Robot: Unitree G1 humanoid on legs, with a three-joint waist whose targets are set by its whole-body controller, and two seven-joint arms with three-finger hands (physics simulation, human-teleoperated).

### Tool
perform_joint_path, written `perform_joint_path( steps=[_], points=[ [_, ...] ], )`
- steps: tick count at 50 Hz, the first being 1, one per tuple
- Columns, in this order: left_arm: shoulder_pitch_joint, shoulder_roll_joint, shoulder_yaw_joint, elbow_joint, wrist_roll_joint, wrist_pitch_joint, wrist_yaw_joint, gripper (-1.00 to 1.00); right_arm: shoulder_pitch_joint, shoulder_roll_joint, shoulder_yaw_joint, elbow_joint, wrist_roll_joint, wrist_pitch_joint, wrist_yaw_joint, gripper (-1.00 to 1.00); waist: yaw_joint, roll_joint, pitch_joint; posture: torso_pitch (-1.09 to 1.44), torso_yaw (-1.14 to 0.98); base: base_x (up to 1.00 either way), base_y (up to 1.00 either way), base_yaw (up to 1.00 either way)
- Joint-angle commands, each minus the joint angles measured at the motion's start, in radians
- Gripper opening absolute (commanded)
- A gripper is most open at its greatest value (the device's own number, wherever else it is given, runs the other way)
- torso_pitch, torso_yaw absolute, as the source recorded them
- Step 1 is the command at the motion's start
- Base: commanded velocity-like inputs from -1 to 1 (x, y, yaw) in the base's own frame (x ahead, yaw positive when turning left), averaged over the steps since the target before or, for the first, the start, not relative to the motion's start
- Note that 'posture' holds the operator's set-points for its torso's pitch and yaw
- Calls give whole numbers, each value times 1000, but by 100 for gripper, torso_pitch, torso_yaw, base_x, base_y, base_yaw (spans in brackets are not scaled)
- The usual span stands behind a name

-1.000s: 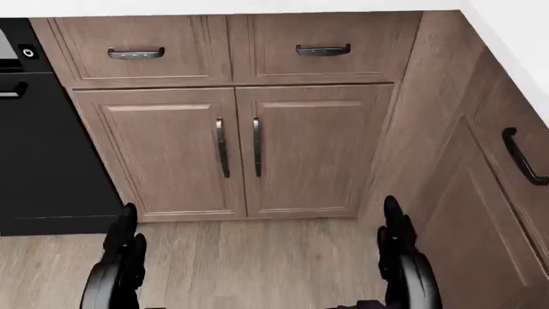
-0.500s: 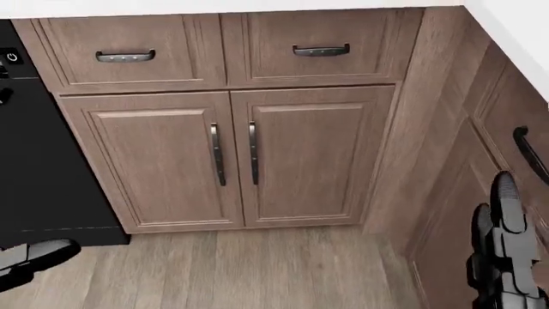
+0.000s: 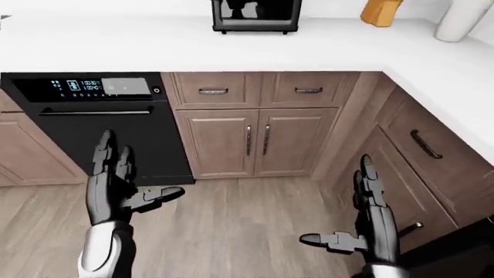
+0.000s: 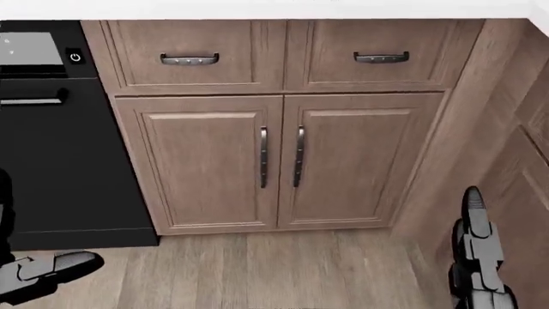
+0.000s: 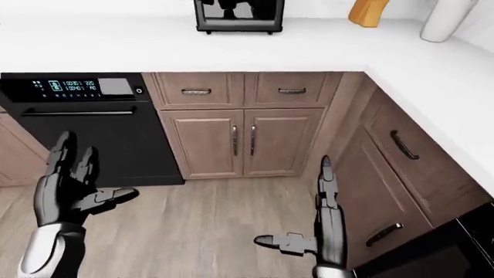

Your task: Open the toaster oven door.

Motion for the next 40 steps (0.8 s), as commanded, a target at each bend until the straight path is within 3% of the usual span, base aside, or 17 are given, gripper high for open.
perform_joint_path(
  steps=[1,13,21,25,27,28,29,30,32,40],
  points=[
    [-13,5,-1,-38,-3,-26,-8,100,-13,-4,0,-39,-6,-32,-6,100,0,12,-11,0,0,0,0,0],
    [-11,3,-8,-29,10,-35,-13,100,-21,-13,40,-67,-77,42,-57,100,22,-14,-16,0,0,0,0,0],
    [-7,0,-15,-29,21,-38,-18,100,-18,-23,53,-87,-78,64,-72,100,27,-27,-7,0,0,0,0,0],
    [-5,-3,-24,-23,33,-48,-21,100,-23,-24,46,-79,-61,71,-61,100,33,-61,3,0,0,0,0,0],
    [-6,-3,-23,-21,36,-50,-22,100,-29,-21,44,-73,-63,73,-65,100,36,-108,-5,0,0,0,0,0],
    [-6,-3,-22,-21,35,-49,-23,100,-30,-21,43,-74,-63,73,-65,100,26,-80,-14,0,0,34,0,0],
    [-7,-2,-19,-23,33,-46,-23,100,-31,-21,43,-74,-59,73,-63,100,18,-71,29,0,0,45,0,0],
    [-7,-1,-17,-25,32,-45,-23,100,-29,-21,43,-73,-55,69,-61,100,18,-80,47,0,0,45,0,0],
    [-5,0,-9,-36,25,-37,-23,100,-24,-20,47,-80,-54,70,-62,100,11,-77,30,0,0,46,0,0],
    [1,-3,-5,-52,23,-35,-26,100,-14,-25,56,-91,-50,69,-72,100,-4,-30,28,0,0,46,0,0]
  ],
)
